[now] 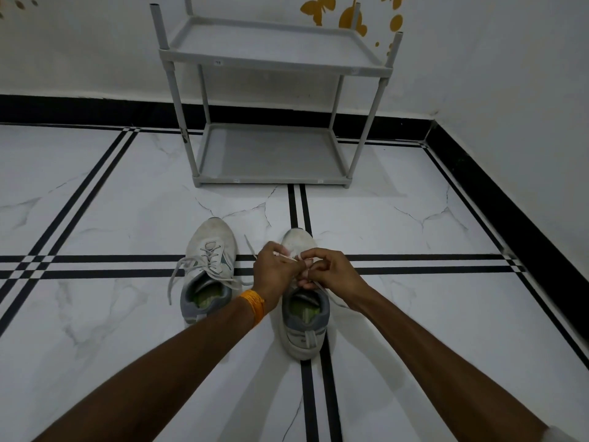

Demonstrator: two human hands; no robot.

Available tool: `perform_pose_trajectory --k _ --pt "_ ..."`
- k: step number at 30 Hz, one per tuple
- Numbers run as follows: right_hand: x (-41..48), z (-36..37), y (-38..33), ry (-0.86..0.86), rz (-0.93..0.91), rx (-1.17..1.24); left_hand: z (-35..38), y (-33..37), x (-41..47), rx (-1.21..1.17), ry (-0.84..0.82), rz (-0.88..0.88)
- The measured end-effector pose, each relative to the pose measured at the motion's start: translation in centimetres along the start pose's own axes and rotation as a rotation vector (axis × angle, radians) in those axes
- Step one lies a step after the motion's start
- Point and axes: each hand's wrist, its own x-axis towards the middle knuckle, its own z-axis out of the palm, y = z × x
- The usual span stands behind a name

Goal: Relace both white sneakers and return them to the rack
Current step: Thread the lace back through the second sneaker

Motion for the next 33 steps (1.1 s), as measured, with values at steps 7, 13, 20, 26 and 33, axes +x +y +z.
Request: perform_pose_trajectory --k 7,13,20,26,33 --pt "0.1 -0.1 0.2 -0.037 -0.018 -0.107 -0.7 -0.2 0.2 0.1 -0.348 0.179" --pt "-0.3 0.2 0.2 0.041 0.023 -0.06 -0.6 -0.8 -0.3 0.09 -0.177 0.264" --pt "-0.7 0.9 0.7 0.249 -0.061 -0.287 -0.7 -0.7 -0.5 0.27 -0.135 0.479" --pt "-0.6 1.5 1.4 0.368 -0.169 -0.618 -1.9 -0.1 -0.4 0.363 -0.226 0.516" --pt "-0.6 2.1 1.1 0.391 -0.115 -0.77 -1.0 0.3 -0.5 0.799 -0.189 0.577"
